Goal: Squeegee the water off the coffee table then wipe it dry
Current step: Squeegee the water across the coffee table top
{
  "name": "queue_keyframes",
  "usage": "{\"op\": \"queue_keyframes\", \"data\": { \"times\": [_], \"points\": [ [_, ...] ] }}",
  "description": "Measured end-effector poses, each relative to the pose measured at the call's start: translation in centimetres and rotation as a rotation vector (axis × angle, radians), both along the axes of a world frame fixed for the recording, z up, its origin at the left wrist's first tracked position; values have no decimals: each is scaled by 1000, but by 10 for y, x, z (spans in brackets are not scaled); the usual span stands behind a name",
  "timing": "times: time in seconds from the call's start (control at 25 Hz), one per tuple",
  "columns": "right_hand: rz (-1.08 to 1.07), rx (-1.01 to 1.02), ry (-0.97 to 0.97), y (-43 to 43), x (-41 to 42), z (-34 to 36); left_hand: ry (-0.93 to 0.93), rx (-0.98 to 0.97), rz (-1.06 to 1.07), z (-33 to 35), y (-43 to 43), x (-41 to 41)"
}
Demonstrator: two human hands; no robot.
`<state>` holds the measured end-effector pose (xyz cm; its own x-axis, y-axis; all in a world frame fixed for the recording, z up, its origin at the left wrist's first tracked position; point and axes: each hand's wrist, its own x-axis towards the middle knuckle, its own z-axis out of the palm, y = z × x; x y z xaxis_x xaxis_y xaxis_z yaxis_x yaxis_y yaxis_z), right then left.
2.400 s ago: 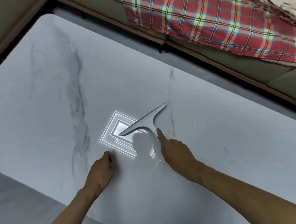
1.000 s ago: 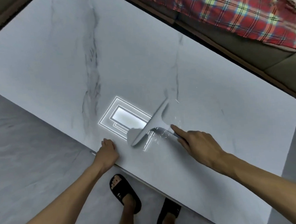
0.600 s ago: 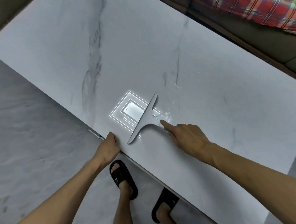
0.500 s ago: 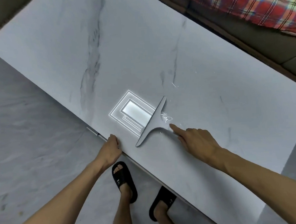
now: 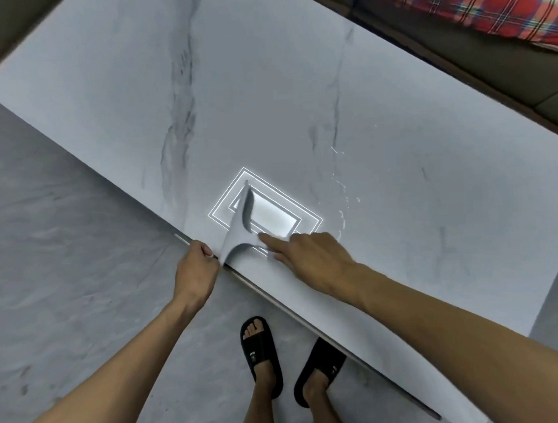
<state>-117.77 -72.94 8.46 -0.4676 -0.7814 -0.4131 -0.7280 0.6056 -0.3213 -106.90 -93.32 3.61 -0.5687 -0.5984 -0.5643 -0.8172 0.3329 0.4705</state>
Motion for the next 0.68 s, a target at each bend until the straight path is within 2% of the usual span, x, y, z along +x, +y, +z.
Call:
{"op": "queue_keyframes", "data": {
  "times": [0.12,0.2,0.48,0.68],
  "points": [
    [41,29,43,-42,5,-15,-31,0,-66,-3,-16,5],
    [22,64,65,-30,3,-21,-59,7,-130,-8,-18,8],
    [-119,234,68,140,15,0,-132,117,-451,-17,22,-4],
    [-163,361,123,215,27,26,-352,172,-594,-28,42,-17]
  ]
}}
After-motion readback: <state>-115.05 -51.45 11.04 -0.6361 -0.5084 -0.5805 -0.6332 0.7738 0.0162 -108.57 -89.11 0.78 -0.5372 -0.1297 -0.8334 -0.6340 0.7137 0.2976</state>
